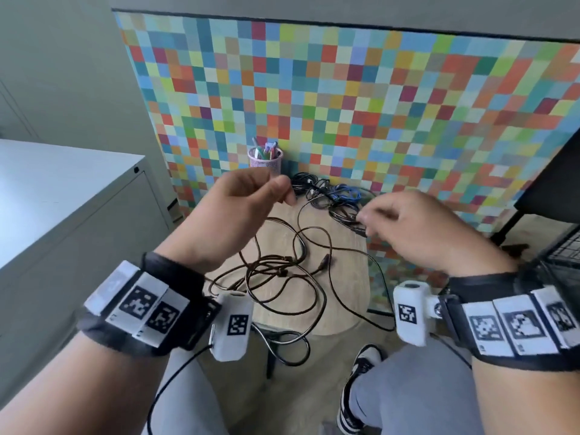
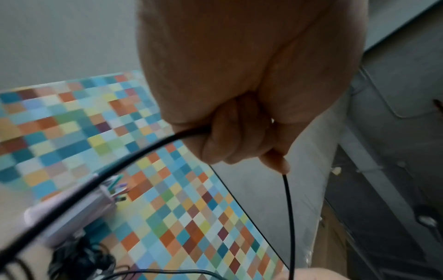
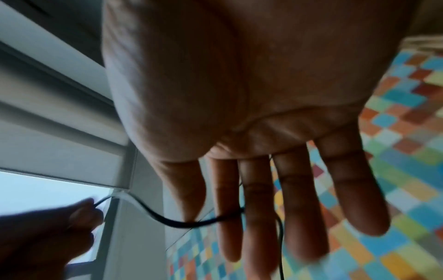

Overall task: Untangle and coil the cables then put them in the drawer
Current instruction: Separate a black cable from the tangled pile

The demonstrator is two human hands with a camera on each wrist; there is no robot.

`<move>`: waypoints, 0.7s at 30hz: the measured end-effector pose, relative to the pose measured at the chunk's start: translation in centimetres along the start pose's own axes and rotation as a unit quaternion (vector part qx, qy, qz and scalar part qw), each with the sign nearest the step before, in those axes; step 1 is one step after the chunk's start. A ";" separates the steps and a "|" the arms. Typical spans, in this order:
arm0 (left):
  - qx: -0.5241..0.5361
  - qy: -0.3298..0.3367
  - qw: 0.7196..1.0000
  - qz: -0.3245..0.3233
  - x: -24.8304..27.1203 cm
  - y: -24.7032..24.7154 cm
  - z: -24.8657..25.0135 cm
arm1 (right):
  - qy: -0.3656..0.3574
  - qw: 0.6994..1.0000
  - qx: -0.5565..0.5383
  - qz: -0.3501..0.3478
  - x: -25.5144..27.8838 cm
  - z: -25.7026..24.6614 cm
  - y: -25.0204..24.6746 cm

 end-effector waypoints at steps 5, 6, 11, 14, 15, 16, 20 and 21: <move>-0.181 0.035 0.983 -0.021 -0.5 2.0 1.4 | -0.115 0.989 -0.035 0.087 0.3 -4.0 2.0; -0.199 0.045 0.979 -0.015 -0.7 2.3 1.5 | -0.145 0.981 -0.097 0.085 0.5 -5.1 2.3; -0.167 0.031 0.985 -0.009 -0.9 1.5 1.1 | -0.176 0.960 -0.192 0.099 0.4 -6.1 1.5; -0.002 -0.022 0.999 -0.027 -0.4 -0.7 -0.4 | -0.149 0.954 -0.201 0.163 0.5 -3.5 -1.3; 0.074 -0.041 0.996 -0.025 -0.3 -1.4 -0.9 | -0.134 0.954 -0.205 0.173 0.7 -2.5 -2.1; 0.145 -0.060 0.987 -0.025 -0.1 -1.9 -1.3 | -0.122 0.954 -0.208 0.178 0.8 -1.6 -2.5; 0.311 -0.058 0.947 -0.052 0.6 -1.1 -1.0 | -0.084 0.966 -0.199 0.144 0.3 0.0 -1.3; 0.336 -0.054 0.939 -0.051 0.7 -0.5 -0.7 | -0.074 0.971 -0.192 0.125 0.1 0.1 -0.4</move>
Point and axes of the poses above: each hand's wrist, its own x-axis away from the middle knuckle, its own y-axis out of the palm, z = x × y, the point moved 5 cm from there along -x, towards the middle knuckle, and after that the axes turned 1 degree about -x, right-handed, at the moved point
